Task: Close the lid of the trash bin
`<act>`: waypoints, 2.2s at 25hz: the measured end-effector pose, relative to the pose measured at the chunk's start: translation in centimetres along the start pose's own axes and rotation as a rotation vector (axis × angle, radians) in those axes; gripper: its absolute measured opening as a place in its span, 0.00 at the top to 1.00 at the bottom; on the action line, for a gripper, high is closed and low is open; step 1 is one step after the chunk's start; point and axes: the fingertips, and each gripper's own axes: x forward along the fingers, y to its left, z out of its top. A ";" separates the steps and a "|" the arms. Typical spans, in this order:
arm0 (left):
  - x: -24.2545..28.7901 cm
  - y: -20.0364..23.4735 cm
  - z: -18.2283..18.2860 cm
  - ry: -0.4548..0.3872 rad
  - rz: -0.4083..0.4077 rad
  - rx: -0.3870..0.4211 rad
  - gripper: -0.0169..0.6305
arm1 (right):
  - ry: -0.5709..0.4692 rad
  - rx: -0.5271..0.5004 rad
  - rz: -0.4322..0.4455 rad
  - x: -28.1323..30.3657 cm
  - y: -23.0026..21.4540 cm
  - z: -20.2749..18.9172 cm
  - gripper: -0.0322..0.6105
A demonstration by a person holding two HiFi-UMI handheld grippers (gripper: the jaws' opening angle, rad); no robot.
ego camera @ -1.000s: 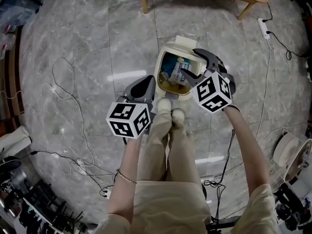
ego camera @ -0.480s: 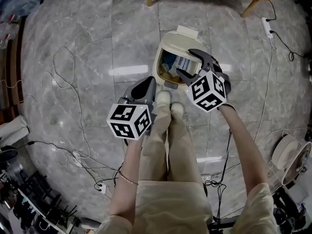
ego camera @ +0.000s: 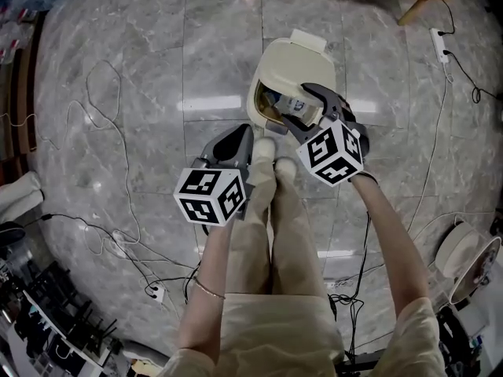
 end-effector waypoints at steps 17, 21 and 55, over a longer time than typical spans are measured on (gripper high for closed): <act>1.3 0.5 -4.6 0.047 -0.002 -0.035 0.94 | -0.048 0.146 0.117 2.4 5.0 -3.0 0.48; 1.6 0.7 -5.5 0.052 -0.010 -0.034 0.94 | -0.073 0.252 0.147 3.0 5.8 -3.8 0.48; 6.1 3.5 -9.5 0.082 -0.042 -0.036 0.94 | -0.057 0.478 0.016 7.7 4.7 -8.9 0.94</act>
